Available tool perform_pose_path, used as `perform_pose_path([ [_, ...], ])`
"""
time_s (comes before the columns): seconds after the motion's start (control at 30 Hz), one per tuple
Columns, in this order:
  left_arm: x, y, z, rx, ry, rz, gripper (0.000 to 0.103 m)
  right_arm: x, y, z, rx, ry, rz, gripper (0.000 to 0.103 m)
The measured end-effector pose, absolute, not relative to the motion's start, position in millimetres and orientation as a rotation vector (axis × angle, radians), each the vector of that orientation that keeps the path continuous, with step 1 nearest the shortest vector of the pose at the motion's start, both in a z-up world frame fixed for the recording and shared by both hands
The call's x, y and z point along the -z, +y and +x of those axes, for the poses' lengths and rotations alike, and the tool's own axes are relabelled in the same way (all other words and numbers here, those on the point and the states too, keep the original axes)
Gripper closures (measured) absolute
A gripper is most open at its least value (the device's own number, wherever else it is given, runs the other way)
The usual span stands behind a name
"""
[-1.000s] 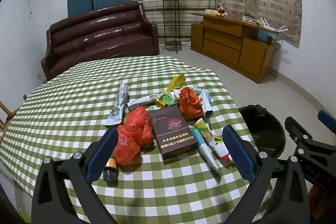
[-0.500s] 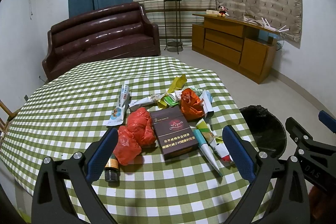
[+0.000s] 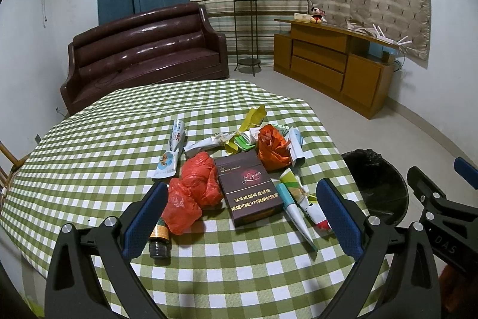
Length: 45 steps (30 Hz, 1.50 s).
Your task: Collect trash
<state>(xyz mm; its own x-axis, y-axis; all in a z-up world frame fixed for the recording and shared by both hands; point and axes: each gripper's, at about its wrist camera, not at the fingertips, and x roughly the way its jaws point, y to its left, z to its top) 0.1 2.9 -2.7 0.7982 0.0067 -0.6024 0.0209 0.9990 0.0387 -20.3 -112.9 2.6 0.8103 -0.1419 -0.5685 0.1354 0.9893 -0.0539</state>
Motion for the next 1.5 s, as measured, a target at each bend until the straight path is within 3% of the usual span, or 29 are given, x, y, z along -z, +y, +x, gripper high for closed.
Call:
perform_pose_path([
  [1.5,5.0,4.6,0.7,0.006,0.651,0.044,0.006,-2.8,-113.3,-19.9,0.148,0.611,-0.012,0.004],
])
